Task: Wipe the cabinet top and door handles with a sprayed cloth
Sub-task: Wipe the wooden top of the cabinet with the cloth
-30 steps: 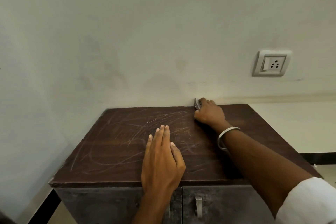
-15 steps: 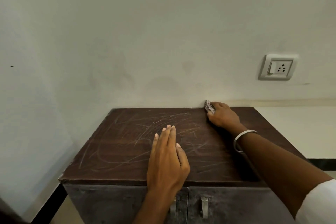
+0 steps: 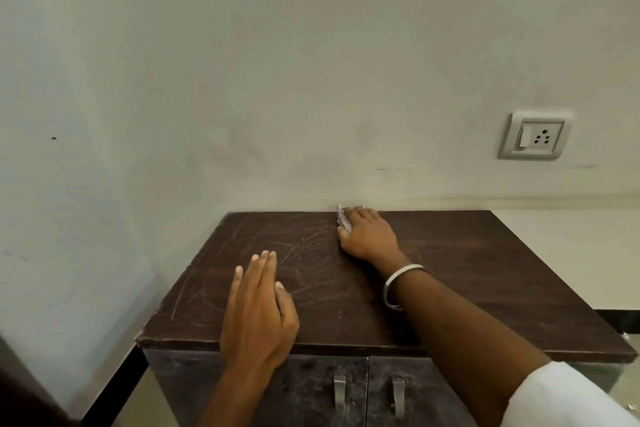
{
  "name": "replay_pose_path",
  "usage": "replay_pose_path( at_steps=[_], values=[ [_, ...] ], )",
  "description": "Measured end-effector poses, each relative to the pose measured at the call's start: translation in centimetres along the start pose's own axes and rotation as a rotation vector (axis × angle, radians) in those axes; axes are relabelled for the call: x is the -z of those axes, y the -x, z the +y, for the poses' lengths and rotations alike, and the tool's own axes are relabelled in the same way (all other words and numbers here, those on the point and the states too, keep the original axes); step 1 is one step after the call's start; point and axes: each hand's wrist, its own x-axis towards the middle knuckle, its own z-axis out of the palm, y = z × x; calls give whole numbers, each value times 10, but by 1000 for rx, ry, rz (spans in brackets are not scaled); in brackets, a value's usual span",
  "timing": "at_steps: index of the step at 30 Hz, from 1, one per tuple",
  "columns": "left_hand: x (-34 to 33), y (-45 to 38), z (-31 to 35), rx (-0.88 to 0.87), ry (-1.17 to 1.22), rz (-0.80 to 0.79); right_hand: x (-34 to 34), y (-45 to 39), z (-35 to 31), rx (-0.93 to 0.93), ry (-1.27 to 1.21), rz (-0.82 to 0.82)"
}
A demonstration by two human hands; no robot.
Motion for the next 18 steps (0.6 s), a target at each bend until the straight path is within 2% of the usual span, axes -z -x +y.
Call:
replay_pose_path(
  at_steps=[3, 6, 14, 18],
  values=[
    [-1, -1, 0, -24, -28, 2, -4, 1, -12, 25, -41, -4],
    [-1, 0, 0, -27, -36, 7, 5, 4, 4, -1, -61, -12],
    [-3, 0, 0, -29, -85, 10, 31, 22, 87, -221, -5, 68],
    [-3, 0, 1, -30, -107, -2, 26, 24, 82, -265, 20, 80]
  ],
)
